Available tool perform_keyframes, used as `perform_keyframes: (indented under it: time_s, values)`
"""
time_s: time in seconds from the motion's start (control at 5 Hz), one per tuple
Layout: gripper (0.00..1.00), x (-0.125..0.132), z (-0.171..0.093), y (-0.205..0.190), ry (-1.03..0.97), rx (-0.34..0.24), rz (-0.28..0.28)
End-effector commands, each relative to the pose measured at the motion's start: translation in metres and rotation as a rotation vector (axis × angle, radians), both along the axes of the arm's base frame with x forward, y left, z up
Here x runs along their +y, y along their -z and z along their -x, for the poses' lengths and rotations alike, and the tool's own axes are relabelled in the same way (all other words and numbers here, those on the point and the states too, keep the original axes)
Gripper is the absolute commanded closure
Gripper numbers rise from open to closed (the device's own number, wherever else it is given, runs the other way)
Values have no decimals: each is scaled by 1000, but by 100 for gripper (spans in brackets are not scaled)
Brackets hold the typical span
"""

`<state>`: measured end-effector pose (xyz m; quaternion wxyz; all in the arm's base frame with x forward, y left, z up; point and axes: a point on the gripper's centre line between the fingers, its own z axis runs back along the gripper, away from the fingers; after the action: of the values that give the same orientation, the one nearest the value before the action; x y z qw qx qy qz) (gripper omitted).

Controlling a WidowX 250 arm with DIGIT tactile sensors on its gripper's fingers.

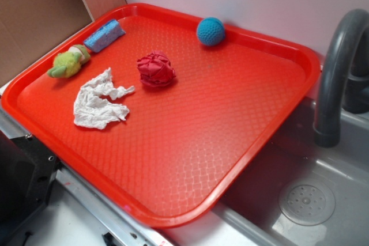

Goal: Grab the blue ball.

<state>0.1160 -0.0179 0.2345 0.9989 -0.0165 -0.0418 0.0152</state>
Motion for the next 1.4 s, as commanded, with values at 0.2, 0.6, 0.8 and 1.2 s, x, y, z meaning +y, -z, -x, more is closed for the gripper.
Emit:
perform_keyframes:
  time_s: [0.2, 0.6, 0.8, 1.2]
  values:
    - [0, -2, -20, 8, -62, -92, -3]
    - [0, 1, -87, 56, -37, -298, 57]
    - [0, 12, -131, 86, -67, -320, 28]
    - [0, 20, -200, 136, -109, -315, -5]
